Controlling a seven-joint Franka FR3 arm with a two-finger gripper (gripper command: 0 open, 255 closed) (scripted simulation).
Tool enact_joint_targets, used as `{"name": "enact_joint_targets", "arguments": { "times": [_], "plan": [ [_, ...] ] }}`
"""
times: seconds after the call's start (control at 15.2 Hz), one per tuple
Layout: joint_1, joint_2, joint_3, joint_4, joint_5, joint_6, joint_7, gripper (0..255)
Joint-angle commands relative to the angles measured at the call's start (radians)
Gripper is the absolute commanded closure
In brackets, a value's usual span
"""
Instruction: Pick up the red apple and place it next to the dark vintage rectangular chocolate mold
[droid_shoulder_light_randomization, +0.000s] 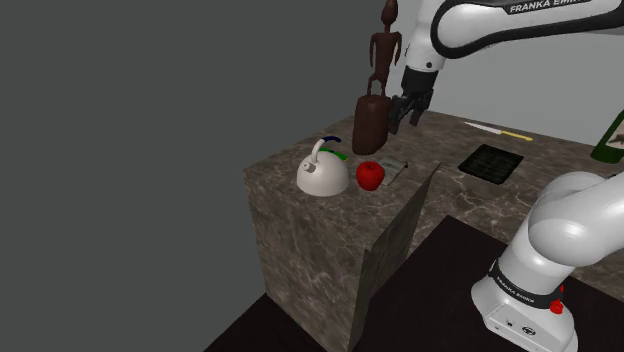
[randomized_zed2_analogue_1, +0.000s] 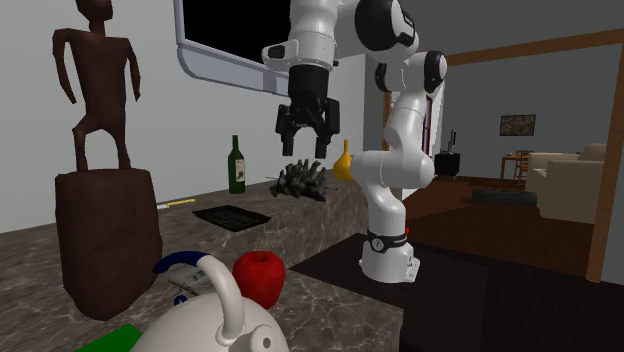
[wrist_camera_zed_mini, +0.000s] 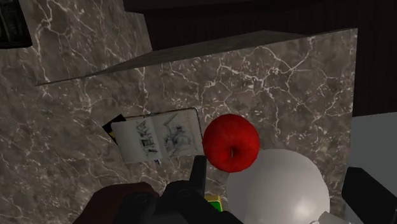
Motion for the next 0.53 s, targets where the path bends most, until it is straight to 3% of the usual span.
{"name": "enact_joint_targets", "arguments": {
  "times": [0.0,0.46],
  "plan": [
    [0.000,0.050,-0.018,-0.016,0.010,0.067,-0.017,0],
    [0.006,0.278,-0.087,-0.014,0.066,0.277,-0.104,0]
  ]
}}
